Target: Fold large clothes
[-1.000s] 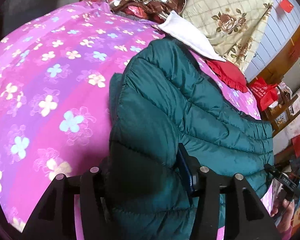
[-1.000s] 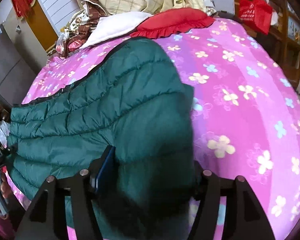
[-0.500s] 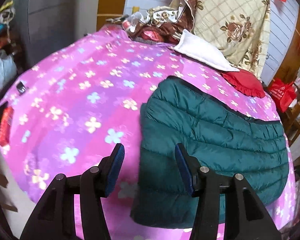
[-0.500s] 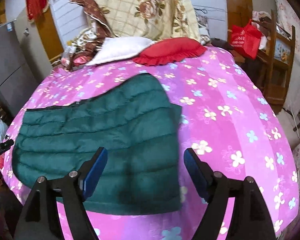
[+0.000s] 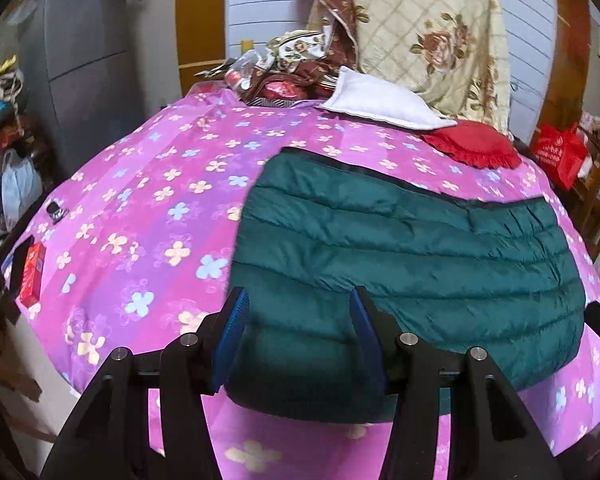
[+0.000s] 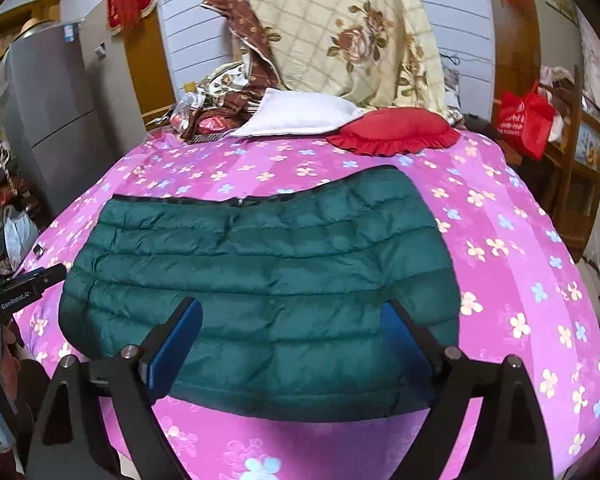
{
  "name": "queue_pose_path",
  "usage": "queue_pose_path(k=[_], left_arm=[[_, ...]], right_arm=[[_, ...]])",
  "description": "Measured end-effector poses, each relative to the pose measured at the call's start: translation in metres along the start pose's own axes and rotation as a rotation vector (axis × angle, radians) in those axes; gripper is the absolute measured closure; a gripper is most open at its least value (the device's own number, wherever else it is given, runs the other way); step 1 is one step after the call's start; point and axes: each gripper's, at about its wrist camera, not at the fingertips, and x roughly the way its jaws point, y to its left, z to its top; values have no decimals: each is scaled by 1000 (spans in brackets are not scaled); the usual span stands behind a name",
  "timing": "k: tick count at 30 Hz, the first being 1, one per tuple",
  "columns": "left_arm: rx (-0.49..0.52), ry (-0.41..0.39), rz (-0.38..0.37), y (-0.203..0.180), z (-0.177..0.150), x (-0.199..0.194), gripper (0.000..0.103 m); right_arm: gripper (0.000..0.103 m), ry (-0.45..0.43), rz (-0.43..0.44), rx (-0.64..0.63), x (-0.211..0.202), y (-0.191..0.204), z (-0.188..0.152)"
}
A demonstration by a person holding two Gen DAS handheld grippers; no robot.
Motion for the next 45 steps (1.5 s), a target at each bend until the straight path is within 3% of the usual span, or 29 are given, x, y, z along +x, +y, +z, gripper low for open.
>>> queue_pose_path(k=[13,22,45], left_arm=[[107,-80,38,-50,-18,-18,71],[102,-105,45,-53,-22,-20,72],[80,-83,-5,-54,-29,-15,72]], right_arm=[[10,-27,-19,26,-6,22,-15],[10,-39,-42,32,-5,24,-18],[10,-4,-75,32,6,28,-21]])
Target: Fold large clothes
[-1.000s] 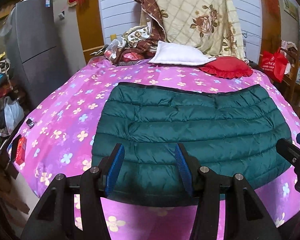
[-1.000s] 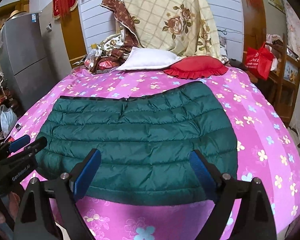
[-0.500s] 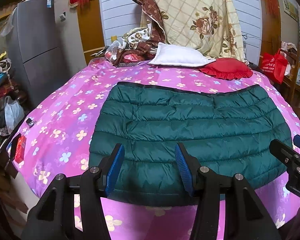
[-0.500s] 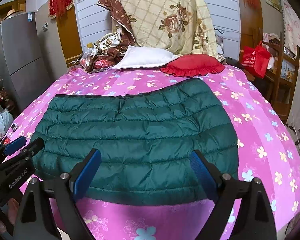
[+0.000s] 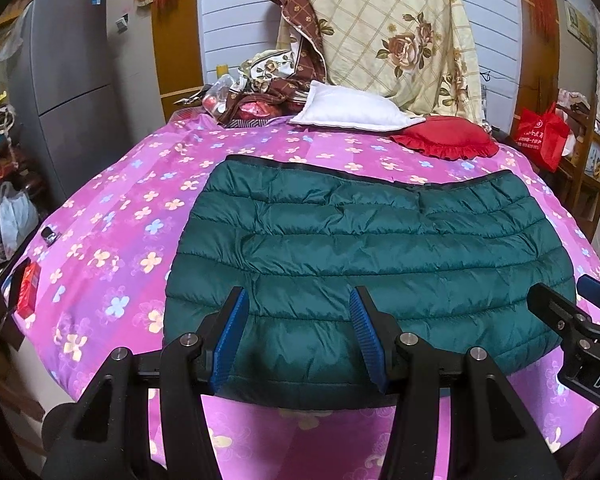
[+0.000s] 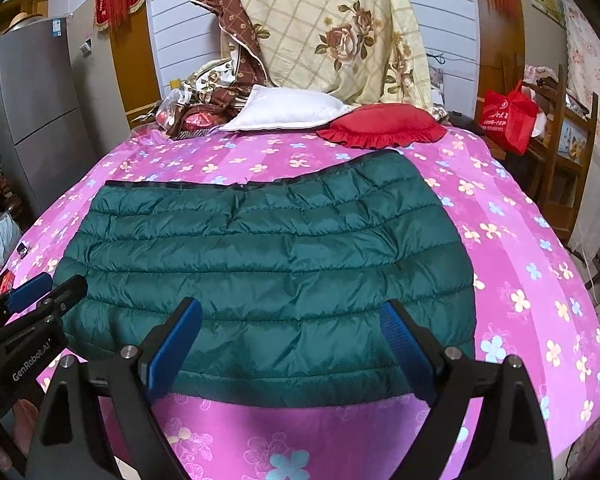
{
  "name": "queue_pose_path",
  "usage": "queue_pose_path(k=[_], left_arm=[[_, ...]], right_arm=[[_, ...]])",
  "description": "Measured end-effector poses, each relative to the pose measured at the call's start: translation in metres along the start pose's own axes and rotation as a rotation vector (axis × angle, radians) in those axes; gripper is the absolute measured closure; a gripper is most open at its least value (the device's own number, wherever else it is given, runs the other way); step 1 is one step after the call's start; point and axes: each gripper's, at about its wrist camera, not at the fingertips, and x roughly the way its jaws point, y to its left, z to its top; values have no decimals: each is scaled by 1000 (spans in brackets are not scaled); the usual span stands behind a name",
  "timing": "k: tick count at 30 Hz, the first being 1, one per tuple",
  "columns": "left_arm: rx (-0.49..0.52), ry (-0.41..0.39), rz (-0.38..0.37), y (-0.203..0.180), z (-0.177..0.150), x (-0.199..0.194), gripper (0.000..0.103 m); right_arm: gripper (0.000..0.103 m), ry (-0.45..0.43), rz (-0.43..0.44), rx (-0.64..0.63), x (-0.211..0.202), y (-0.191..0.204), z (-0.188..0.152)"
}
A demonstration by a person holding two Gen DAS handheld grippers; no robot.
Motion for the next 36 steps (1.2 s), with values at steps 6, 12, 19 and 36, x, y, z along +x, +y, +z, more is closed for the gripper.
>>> queue_pose_path(k=[6,12,19,36], left_arm=[[2,-3,-4,1,-1,1,72],[2,1,-4,1,-1,1,72],[5,6,-6,1,-2,3,72],[5,11,-13,-3,-4,5,72]], right_arm=[[10,-1,-1,5,0,1,0],[10,4,2,5,1,0,-2],[10,2,1,5,1,0,-1],[10,13,5,9,5,-1,-4]])
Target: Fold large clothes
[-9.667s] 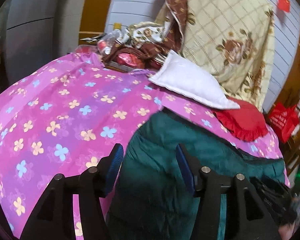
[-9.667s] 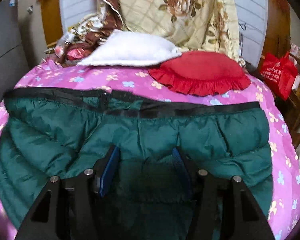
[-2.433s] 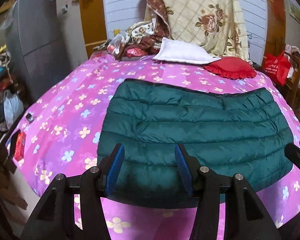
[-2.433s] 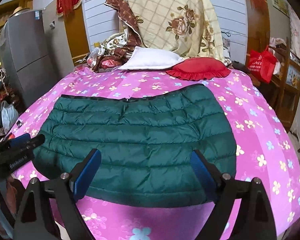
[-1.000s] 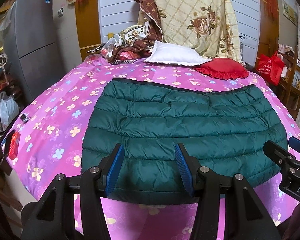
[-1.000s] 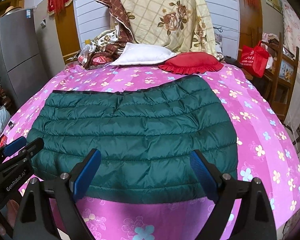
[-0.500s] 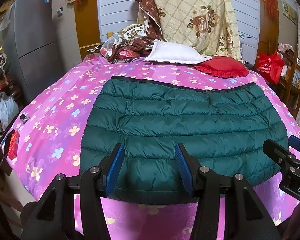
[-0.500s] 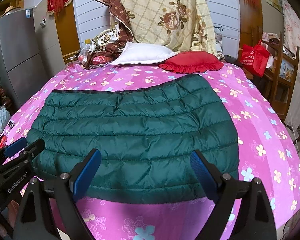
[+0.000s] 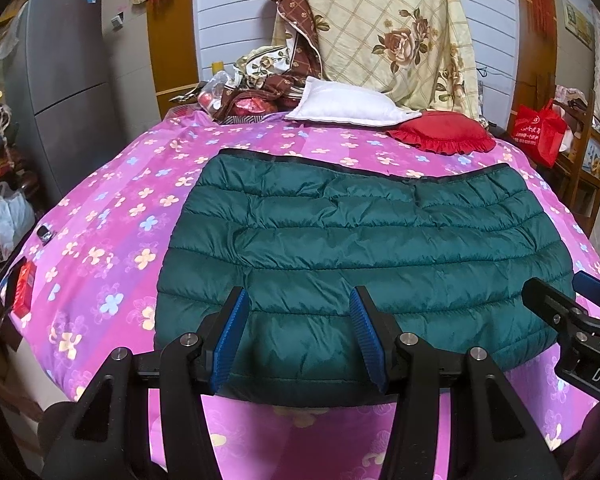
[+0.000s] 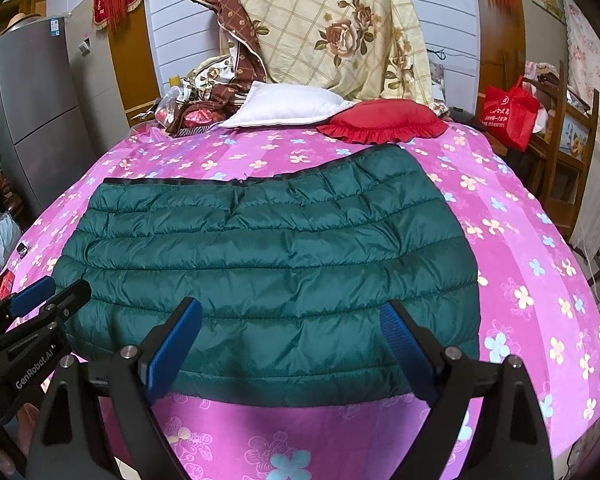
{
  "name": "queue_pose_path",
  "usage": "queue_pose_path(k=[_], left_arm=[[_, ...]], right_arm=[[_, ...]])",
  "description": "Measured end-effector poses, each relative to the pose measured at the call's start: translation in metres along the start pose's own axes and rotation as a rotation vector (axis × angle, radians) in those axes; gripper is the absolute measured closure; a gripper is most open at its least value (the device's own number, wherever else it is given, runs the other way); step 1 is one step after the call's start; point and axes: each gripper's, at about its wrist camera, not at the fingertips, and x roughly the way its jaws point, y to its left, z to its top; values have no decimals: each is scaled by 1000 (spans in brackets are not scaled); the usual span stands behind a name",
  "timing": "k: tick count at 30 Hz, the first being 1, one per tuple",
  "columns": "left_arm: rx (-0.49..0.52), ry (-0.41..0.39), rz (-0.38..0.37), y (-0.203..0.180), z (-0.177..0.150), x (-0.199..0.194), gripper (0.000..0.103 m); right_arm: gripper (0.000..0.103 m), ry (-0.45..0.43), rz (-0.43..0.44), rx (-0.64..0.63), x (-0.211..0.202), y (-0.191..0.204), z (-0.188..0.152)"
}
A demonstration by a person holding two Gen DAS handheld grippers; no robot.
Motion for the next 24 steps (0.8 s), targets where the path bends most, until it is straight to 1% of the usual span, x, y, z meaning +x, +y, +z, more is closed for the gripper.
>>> queue_pose_path(k=[20,24], left_arm=[[-14,7,-13,4,0,3,72],[-34,16,-20,9,0,8,72]], right_arm=[[10,8,2,-11,1,0,2],[10,8,3,-9,1,-1,2]])
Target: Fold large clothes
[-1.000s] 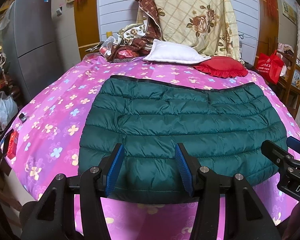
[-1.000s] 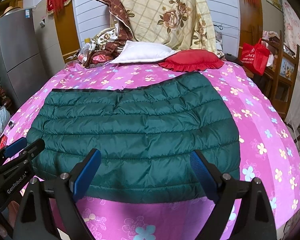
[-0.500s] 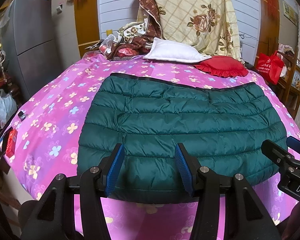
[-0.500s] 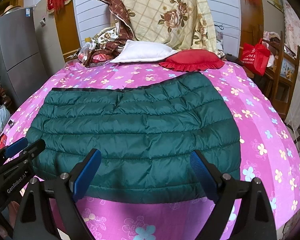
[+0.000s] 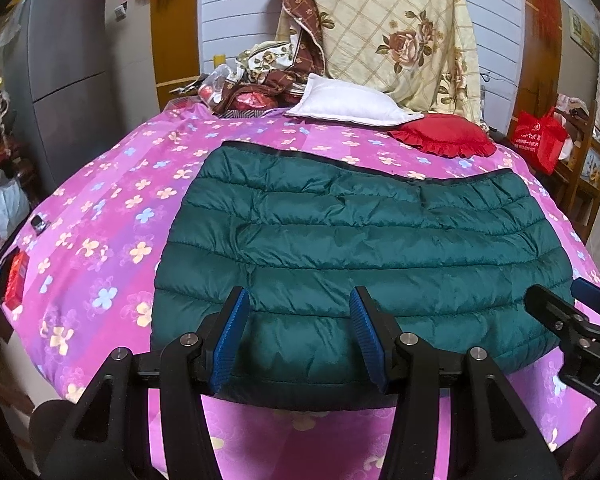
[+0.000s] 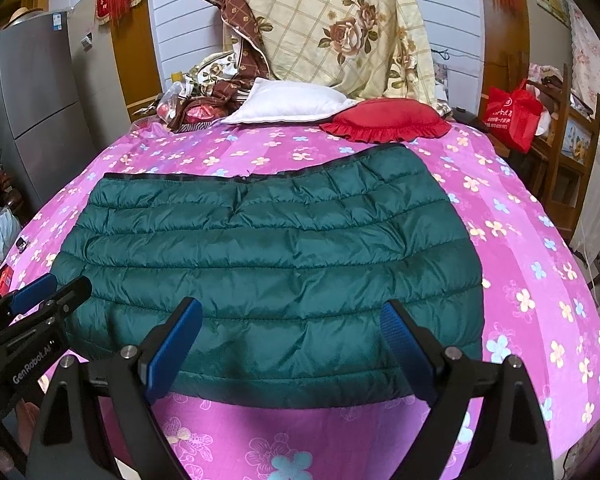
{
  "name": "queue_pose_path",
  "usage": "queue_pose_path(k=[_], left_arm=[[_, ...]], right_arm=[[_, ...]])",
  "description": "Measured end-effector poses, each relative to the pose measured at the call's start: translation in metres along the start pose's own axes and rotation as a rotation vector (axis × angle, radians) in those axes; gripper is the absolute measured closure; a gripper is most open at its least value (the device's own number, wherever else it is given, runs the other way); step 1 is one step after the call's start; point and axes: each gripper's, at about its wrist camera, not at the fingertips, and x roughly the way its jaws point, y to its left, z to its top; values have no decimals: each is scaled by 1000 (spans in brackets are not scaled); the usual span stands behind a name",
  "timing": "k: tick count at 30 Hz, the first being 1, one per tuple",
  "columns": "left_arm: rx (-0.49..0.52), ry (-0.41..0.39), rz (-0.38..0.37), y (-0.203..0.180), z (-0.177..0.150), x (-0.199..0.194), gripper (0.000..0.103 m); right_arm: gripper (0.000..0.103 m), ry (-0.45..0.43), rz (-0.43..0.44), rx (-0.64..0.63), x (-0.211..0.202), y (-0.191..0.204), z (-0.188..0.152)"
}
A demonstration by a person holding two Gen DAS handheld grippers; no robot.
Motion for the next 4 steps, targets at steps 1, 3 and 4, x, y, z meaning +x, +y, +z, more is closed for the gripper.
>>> queue_pose_path(k=[1,3,4], left_arm=[[-5,1,6,2,1,1,72],[-25,5,17,10,4,2,72],[-37,8,17,14,6,3,72]], right_arm=[[10,0,-1,0,0,2,0],[10,2,0,4,1,0,0],[10,4,3,9,2,-1,0]])
